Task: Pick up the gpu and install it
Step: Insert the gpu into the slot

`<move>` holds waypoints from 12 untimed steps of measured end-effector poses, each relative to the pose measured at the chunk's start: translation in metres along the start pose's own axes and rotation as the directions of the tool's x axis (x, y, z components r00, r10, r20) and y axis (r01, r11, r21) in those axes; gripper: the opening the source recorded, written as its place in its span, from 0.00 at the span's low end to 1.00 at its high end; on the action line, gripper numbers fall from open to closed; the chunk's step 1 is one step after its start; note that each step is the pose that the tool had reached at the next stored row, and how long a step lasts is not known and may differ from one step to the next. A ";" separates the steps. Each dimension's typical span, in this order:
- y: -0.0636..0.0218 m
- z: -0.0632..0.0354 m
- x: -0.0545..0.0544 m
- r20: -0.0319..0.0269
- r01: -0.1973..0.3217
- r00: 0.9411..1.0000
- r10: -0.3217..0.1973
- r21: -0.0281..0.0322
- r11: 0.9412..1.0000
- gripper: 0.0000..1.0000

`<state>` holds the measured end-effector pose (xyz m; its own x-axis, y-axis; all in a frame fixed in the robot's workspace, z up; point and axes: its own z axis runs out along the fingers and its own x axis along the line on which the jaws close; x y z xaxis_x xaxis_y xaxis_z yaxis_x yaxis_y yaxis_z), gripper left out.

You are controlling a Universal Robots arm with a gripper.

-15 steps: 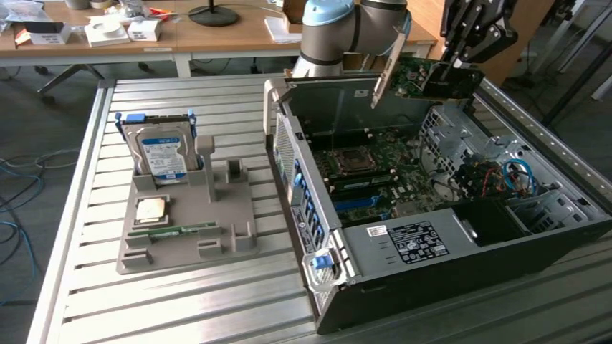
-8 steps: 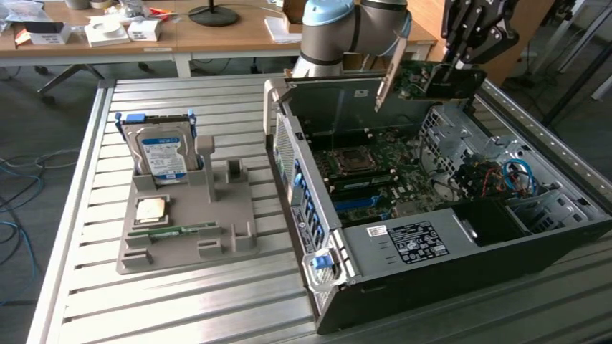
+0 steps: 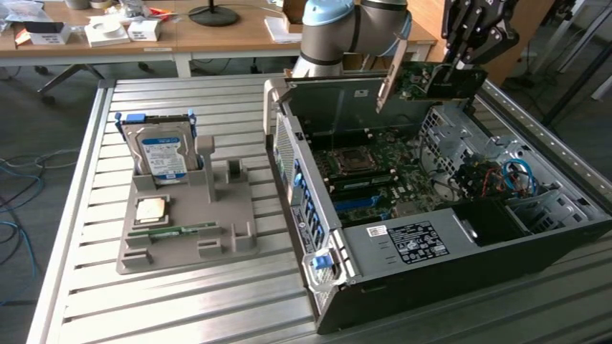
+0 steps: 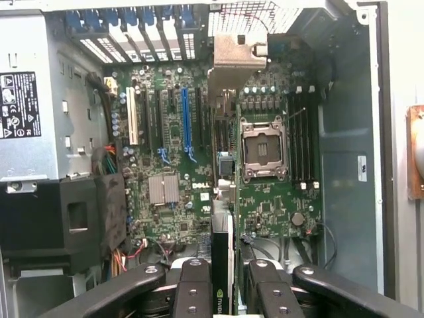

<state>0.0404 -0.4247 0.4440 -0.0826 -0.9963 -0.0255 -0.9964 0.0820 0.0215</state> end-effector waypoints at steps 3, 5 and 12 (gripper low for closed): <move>0.0019 0.0003 0.000 0.003 0.002 1.000 -0.002 0.016 1.000 0.26; 0.0020 0.0003 0.000 0.002 0.002 1.000 -0.002 0.018 1.000 0.26; 0.0076 0.0017 0.001 0.003 0.002 1.000 -0.002 0.020 1.000 0.26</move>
<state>0.0327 -0.4247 0.4424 -0.0803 -0.9964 -0.0290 -0.9968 0.0803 0.0016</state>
